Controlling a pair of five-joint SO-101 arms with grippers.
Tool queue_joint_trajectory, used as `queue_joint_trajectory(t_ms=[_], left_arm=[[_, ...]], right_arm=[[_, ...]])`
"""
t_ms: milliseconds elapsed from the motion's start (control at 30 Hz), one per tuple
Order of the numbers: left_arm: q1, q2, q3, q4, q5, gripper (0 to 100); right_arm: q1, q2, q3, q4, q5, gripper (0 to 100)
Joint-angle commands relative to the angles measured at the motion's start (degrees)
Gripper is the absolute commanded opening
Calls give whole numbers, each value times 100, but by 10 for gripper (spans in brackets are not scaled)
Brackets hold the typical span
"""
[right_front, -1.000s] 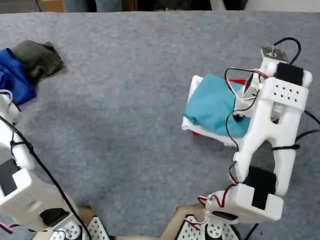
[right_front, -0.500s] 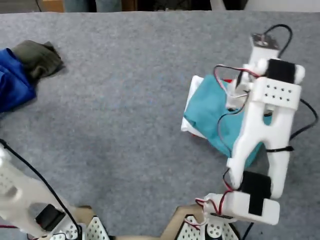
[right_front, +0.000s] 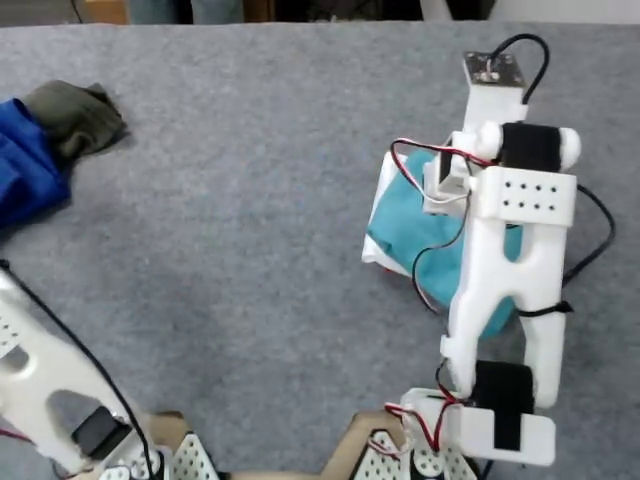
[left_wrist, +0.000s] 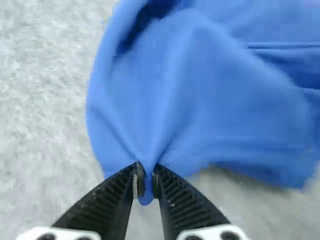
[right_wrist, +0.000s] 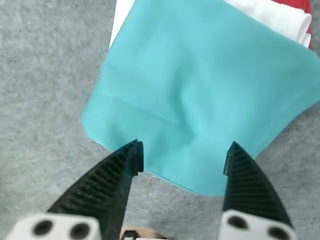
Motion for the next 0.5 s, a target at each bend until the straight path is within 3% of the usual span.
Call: queue_joint_trajectory(t_ms=[0,67,200,333,467], left_arm=[[462,-202,-1947,800,-141,28],[637,-615,-2413,800,-132,27],[1174,-1908,-1270,800,-167,27],[2035,-3824,1305,800,-185,28],[3407,-6163,4171,774,-202,29]], right_arm=[[-79,-224,-303,9,-299,266],[-79,-215,-391,9,-413,266],[-79,-180,-716,9,-448,266],[-88,-171,-989,9,-448,266],[-88,-171,-1138,9,-422,266]])
